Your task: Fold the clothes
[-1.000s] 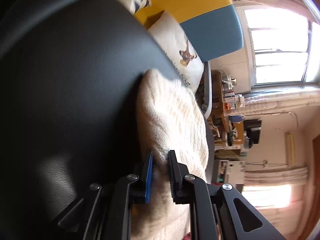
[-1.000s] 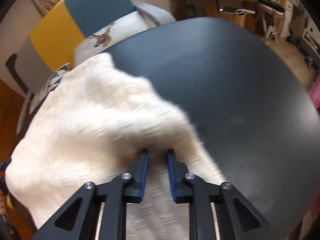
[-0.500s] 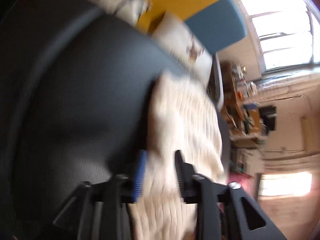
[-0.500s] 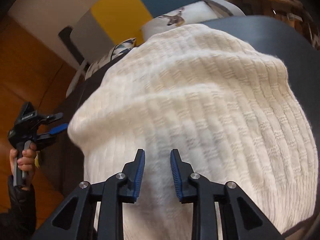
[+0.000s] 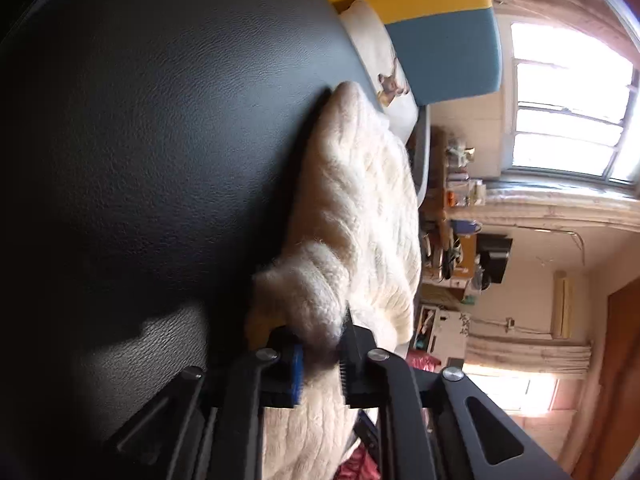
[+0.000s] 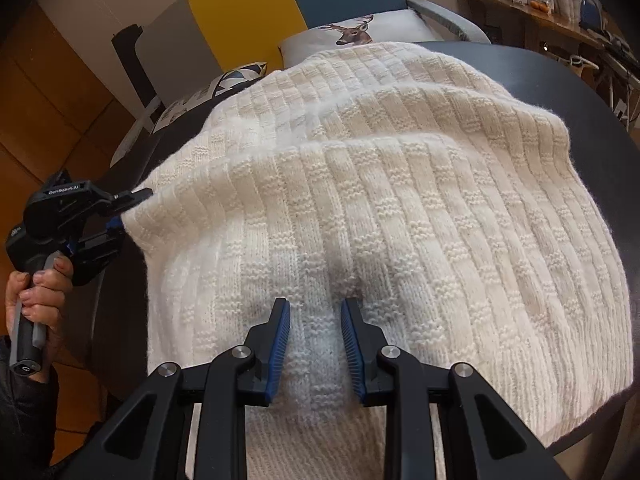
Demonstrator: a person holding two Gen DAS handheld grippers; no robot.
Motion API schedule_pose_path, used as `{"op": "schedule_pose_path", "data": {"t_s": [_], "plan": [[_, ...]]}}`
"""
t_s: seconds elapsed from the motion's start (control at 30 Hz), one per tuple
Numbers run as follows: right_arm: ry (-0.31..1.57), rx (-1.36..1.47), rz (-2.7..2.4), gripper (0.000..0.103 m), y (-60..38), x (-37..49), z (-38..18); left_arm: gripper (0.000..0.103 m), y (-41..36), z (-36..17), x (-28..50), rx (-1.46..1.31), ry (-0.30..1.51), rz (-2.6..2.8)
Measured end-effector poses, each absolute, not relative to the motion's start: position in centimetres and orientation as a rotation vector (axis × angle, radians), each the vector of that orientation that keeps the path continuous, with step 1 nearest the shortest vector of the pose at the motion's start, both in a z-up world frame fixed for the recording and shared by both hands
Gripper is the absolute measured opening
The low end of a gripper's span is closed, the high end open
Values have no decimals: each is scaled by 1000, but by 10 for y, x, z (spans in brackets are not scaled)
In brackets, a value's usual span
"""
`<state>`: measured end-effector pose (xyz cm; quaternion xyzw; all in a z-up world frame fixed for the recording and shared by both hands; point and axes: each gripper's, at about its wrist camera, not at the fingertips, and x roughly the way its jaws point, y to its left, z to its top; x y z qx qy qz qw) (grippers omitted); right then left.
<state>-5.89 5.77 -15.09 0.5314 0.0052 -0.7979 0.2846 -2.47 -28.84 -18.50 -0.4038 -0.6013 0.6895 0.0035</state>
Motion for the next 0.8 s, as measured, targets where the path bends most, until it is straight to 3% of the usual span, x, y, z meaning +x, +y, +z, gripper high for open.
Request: {"op": "schedule_pose_path", "data": {"t_s": [0.07, 0.23, 0.4, 0.5, 0.63, 0.8], "plan": [[66, 1426, -2135, 18, 49, -52, -152, 10, -294, -172, -21, -1226, -1865, 2226], [93, 1439, -1993, 18, 11, -27, -160, 9, -318, -107, -16, -1091, -1719, 2449], [34, 1459, -1798, 18, -41, 8, -177, 9, -320, -23, -18, -1111, -1316, 2791], [-43, 1469, -1783, 18, -34, 7, -179, 9, -303, 1, -15, -1241, -942, 2991], [-159, 1483, -1803, 17, -8, -3, -178, 9, -267, -8, -4, -1294, -680, 2961], [-305, 1497, -1823, 17, 25, -16, -176, 9, -215, -60, -4, -1370, -673, 2746]]}}
